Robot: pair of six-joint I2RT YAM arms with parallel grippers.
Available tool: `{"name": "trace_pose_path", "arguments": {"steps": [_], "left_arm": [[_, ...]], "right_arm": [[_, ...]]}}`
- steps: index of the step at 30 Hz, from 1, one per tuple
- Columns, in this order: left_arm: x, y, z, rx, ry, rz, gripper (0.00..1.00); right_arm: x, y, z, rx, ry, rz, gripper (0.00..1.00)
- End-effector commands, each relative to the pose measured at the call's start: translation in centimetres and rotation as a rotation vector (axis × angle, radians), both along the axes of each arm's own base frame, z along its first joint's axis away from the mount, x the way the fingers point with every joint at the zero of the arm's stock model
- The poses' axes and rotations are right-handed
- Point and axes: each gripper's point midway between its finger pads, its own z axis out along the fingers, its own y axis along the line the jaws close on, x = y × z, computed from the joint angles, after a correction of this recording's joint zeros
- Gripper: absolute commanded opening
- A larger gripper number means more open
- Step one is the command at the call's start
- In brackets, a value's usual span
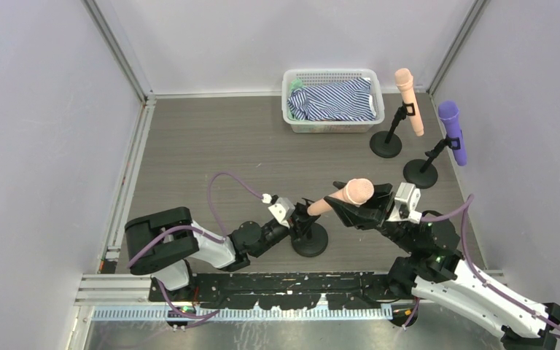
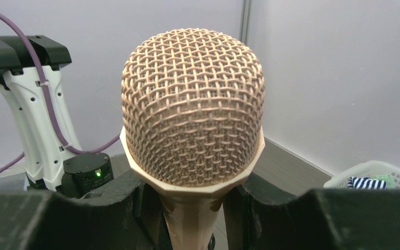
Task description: Attach the microphones to the stand
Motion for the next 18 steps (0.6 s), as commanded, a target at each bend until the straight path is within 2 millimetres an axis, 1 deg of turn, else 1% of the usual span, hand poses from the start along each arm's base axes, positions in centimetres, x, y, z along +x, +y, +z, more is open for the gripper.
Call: {"name": "trace_pose_path", "arguments": {"steps": [1,10,12,14,16,18], "left_arm": [[-1.1,-0.8,1.0,-0.050,0.008,-0.065,0.00],[-1.8,-1.4,0.9,-0.038,-0.012,-0.113,0.00],[-1.9,-1.4,0.9,-0.035,-0.015,-0.117,0.00],[-1.9,-1.4,0.9,-0.035,-0.017,-0.119,0.00],[-1.8,-1.4,0.9,-0.033,-0.018,-0.116,0.00],[-1.8,-1.4,0.8,-0.030,-0.017,-0.115,0.00]], "right_arm": [[0.6,-0.3,0.3,0.024,-0.044,-0.041,0.01],[1.3,-0.1,-1.1,0.009,-0.027,-0.068,0.01],[1.3,0.2,-2.1,-0.024,-0.009,-0.059,0.01],[1.1,0.4,-3.5,-0.054,0.027,-0.042,0.01],[1.0,0.5,-5.5,-0.080,0.081,-0.028,0.01],[0.9,0.2,-6.3,-0.068,0.114,-0.026,0.01]]}}
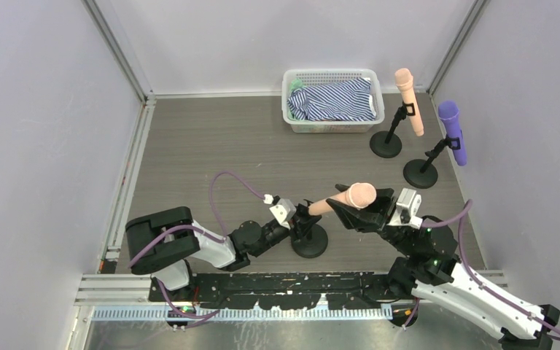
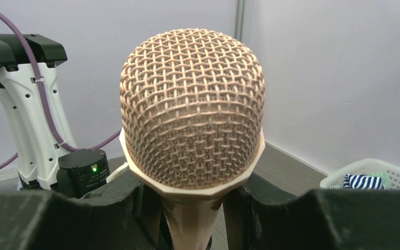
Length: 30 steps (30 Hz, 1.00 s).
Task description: Attach the microphones to the stand
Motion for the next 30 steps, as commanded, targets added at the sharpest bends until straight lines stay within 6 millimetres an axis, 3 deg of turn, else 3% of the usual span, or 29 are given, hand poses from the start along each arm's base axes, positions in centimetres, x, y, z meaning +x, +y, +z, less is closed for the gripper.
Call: {"name": "trace_pose_path", "arguments": {"steps": [1,12,19,30], "left_arm": [[-1.2,-1.0,0.9,-0.041,0.003,-0.067,0.00],[-0.6,-0.8,0.9,-0.043,0.003,-0.031,0.00],[0.0,-0.4,0.8,-0.048,0.018,0.005,0.00],[-0.2,-0.8,0.7,-0.039,0.008,-0.025,0.00]], "right_arm": [[0.4,0.3,-5.2,-0.067,0.142,0.002,0.01],[0.9,0.3,-9.0,-0.179,0.239,-0.022,0.01],[3.0,0.1,-11.2,-0.180,0.281,-0.126,0.01],[3.6,1.1,-13.5,-0.252,0.326,-0.122,0.01]]}}
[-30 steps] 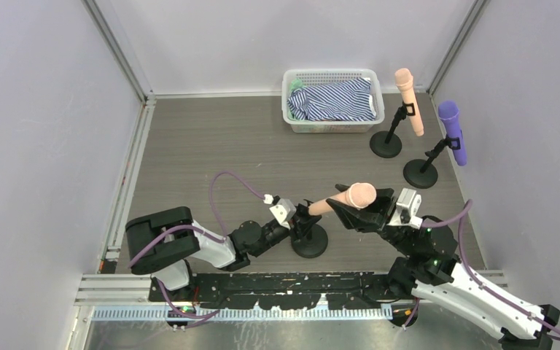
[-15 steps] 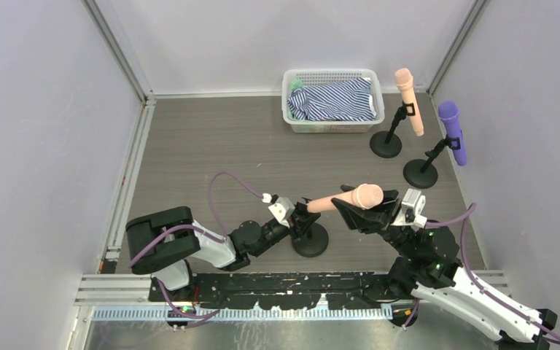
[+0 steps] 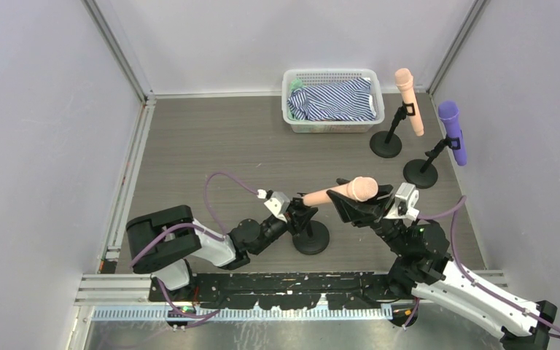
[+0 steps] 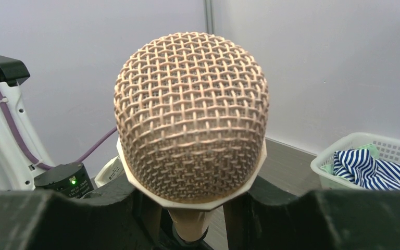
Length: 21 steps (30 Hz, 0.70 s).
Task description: Attach the microphones to the stand
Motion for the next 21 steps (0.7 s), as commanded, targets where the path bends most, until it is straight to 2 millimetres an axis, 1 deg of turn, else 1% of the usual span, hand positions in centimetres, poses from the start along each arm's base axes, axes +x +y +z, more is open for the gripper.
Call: {"name": "trace_pose_path", "arguments": {"steps": [1,13,18,21], "left_arm": [[-2.0,-1.8,0.4,0.017,-0.060,-0.116,0.00],[-2.3,-2.0,0.5,0.020,-0.069,-0.139,0.00],[-2.1,-1.9,0.4,0.018,-0.063,-0.128,0.00],[-1.4,-1.5,0.4,0.006,-0.039,-0.092,0.00]], "right_arm": [[1.5,1.9,-11.6,-0.314,0.238,-0.007,0.01],[1.7,1.5,-14.6,-0.351,0.298,-0.034,0.01],[1.6,1.5,-15.4,-0.386,0.304,-0.037,0.01],[1.5,1.7,-15.6,-0.401,0.301,-0.025,0.01]]}}
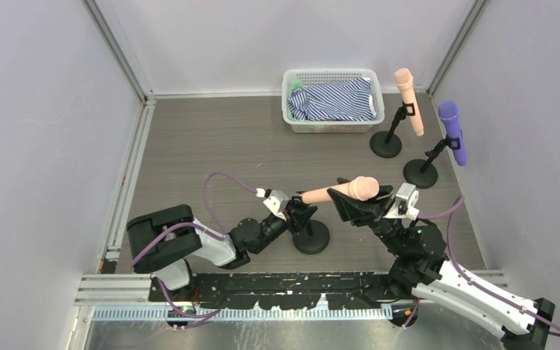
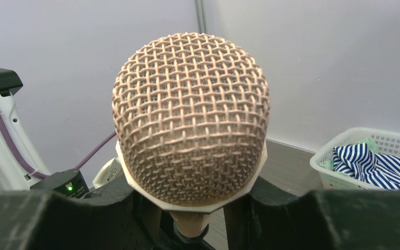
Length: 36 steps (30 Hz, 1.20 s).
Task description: Attach the microphones to the stand
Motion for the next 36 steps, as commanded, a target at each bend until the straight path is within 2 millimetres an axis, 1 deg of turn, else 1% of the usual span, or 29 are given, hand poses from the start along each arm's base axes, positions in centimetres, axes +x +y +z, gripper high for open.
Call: {"name": "trace_pose_path", "arguments": {"steps": [1,4,7,11,15,17,19,22,25,30,36], "left_arm": [[-1.3,-1.2,0.3,0.012,-0.040,-0.076,0.00],[-0.5,-0.8,0.3,-0.007,-0.009,-0.052,0.00],[-0.1,-0.8,0.2,-0.015,0.006,-0.054,0.00],[-0.4,-1.0,0.2,-0.010,-0.003,-0.074,0.00],[-0.6,-1.0,0.2,-0.004,-0.014,-0.085,0.00],[-0.7,-1.0,0.3,-0.003,-0.018,-0.091,0.00],[-0.8,-1.2,0.4,-0.001,-0.025,-0.105,0.00],[-1.4,-1.8,0.6,0.005,-0.047,-0.144,0.00],[-1.6,-2.1,0.7,0.008,-0.060,-0.164,0.00],[-1.6,-1.9,0.7,0.014,-0.068,-0.162,0.00],[-1.5,-1.8,0.7,0.012,-0.065,-0.156,0.00]], "right_arm": [[0.8,2.0,-15.0,-0.445,0.276,0.017,0.01],[0.7,2.2,-14.9,-0.462,0.257,0.027,0.01],[0.6,2.6,-14.8,-0.488,0.242,0.039,0.01],[0.5,3.0,-14.9,-0.509,0.251,0.050,0.01],[0.9,3.0,-15.1,-0.509,0.267,0.030,0.01],[1.0,3.0,-15.5,-0.508,0.277,0.026,0.01],[1.0,3.0,-16.3,-0.515,0.297,0.025,0.01],[1.3,3.0,-17.0,-0.519,0.325,0.007,0.01],[1.6,3.0,-17.4,-0.544,0.345,-0.005,0.01],[1.6,3.3,-18.7,-0.585,0.380,0.005,0.01],[1.7,3.8,-19.8,-0.596,0.415,0.013,0.01]]}}
